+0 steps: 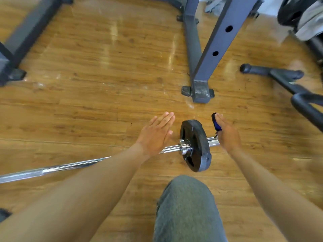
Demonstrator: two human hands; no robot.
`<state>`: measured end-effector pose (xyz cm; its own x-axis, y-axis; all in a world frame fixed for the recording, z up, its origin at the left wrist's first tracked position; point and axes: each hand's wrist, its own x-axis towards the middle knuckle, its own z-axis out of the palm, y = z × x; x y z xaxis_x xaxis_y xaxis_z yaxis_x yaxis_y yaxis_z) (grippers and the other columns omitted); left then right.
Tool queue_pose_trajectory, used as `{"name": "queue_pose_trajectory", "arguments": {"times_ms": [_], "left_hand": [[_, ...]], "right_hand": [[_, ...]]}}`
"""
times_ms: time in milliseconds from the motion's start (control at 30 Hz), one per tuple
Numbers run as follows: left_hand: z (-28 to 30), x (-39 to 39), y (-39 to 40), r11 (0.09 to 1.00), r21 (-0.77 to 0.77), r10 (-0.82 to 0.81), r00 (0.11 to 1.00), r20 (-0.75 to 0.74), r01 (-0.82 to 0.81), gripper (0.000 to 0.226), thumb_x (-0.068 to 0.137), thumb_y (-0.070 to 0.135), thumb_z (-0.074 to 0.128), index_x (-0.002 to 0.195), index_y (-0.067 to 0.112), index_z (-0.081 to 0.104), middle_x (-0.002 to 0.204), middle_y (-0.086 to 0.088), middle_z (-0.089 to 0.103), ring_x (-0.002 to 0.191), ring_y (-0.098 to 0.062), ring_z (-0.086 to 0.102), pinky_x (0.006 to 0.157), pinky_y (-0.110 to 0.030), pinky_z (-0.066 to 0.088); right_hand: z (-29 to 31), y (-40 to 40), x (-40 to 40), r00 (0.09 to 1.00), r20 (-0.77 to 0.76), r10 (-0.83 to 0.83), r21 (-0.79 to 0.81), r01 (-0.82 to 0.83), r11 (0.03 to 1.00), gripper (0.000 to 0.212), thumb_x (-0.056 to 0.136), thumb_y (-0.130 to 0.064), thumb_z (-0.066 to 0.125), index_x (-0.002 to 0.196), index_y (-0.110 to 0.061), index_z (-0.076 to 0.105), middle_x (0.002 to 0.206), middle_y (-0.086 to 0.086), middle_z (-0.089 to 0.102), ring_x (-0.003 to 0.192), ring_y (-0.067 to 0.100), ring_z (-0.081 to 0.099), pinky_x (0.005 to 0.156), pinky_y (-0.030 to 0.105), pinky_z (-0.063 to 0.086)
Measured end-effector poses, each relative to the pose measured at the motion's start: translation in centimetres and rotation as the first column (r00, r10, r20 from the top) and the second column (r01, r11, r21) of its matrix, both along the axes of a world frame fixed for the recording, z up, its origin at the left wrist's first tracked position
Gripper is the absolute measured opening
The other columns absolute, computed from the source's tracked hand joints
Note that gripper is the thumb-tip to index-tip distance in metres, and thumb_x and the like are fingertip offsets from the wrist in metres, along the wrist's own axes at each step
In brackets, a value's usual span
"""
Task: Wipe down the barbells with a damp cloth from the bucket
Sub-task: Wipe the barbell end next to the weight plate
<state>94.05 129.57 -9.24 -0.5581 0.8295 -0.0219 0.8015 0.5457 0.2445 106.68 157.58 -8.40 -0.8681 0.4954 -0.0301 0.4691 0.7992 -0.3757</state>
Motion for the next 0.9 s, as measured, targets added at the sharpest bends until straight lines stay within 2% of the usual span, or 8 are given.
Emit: {"name": "queue_pose_trajectory", "arguments": {"times_ms": [167,267,333,400,600,667,733,900], "left_hand": [[4.7,-3.8,-5.2,0.993,-0.099,0.075,0.994,0.079,-0.067,0.064,0.104,0.04,0.008,0.164,0.017,0.009,0.172,0.005,0.003,0.158,-0.012,-0.001,0.127,-0.038,0.011],[9.2,-4.7,-8.3,0.982,-0.172,0.107,0.981,0.16,-0.079,0.059,0.109,0.037,0.018,0.164,0.018,0.007,0.172,0.006,-0.001,0.157,-0.012,-0.003,0.127,-0.038,0.009],[12.8,-4.8,-10.5,0.969,-0.227,0.145,0.971,0.19,-0.1,0.059,0.11,0.036,0.02,0.164,0.018,0.005,0.172,0.007,-0.002,0.157,-0.012,-0.004,0.127,-0.038,0.01],[16.7,-5.0,-12.4,0.953,-0.279,0.183,0.959,0.216,-0.119,0.059,0.111,0.036,0.021,0.164,0.018,0.006,0.171,0.007,-0.002,0.157,-0.011,-0.004,0.127,-0.039,0.011],[31.4,-6.5,-16.1,0.927,-0.332,0.265,0.931,0.25,-0.175,0.058,0.111,0.036,0.022,0.164,0.018,0.007,0.171,0.008,-0.001,0.157,-0.011,-0.002,0.126,-0.038,0.014],[37.2,-7.9,-16.7,0.921,-0.333,0.301,0.911,0.281,-0.201,0.058,0.111,0.036,0.021,0.164,0.018,0.007,0.171,0.008,-0.002,0.157,-0.011,-0.002,0.126,-0.038,0.016],[42.8,-9.6,-17.4,0.914,-0.344,0.319,0.904,0.284,-0.214,0.058,0.111,0.035,0.021,0.164,0.015,0.009,0.172,0.005,0.0,0.158,-0.013,0.0,0.125,-0.039,0.019],[55.0,-14.9,-19.7,0.909,-0.329,0.348,0.9,0.261,-0.256,0.057,0.111,0.034,0.02,0.163,0.012,0.012,0.172,0.002,0.003,0.158,-0.015,0.002,0.124,-0.04,0.023]], "right_hand": [[7.0,-3.7,-2.8,0.995,0.092,-0.035,0.026,0.033,0.999,0.078,0.088,0.019,0.051,0.156,-0.019,0.04,0.163,0.0,0.032,0.147,0.025,0.038,0.11,0.039,0.044],[11.4,-7.8,-4.5,0.986,0.164,0.032,-0.021,-0.029,0.999,0.076,0.088,0.02,0.049,0.154,-0.015,0.042,0.162,0.002,0.035,0.15,0.021,0.032,0.117,0.028,0.03],[14.8,-10.9,-5.6,0.977,0.198,0.086,-0.066,-0.074,0.995,0.074,0.088,0.021,0.047,0.154,-0.013,0.041,0.161,0.003,0.036,0.151,0.017,0.029,0.116,0.02,0.021],[18.8,-13.9,-6.7,0.973,0.201,0.112,-0.098,-0.093,0.991,0.074,0.088,0.021,0.046,0.154,-0.013,0.041,0.161,0.003,0.037,0.151,0.017,0.029,0.117,0.021,0.02],[33.3,-20.5,-10.4,0.958,0.209,0.199,-0.18,-0.162,0.97,0.078,0.086,0.023,0.048,0.155,-0.012,0.039,0.162,0.005,0.035,0.151,0.02,0.029,0.12,0.027,0.025],[38.9,-22.1,-12.4,0.958,0.197,0.209,-0.183,-0.174,0.968,0.077,0.087,0.022,0.048,0.155,-0.012,0.039,0.161,0.004,0.037,0.151,0.019,0.029,0.12,0.027,0.026],[44.5,-23.5,-14.3,0.959,0.184,0.217,-0.175,-0.186,0.967,0.076,0.088,0.023,0.048,0.155,-0.012,0.038,0.161,0.003,0.037,0.151,0.018,0.029,0.121,0.033,0.03],[56.2,-25.1,-19.3,0.956,0.196,0.217,-0.135,-0.193,0.972,0.075,0.093,0.019,0.047,0.158,-0.018,0.034,0.163,-0.001,0.033,0.15,0.022,0.032,0.115,0.04,0.04]]}}
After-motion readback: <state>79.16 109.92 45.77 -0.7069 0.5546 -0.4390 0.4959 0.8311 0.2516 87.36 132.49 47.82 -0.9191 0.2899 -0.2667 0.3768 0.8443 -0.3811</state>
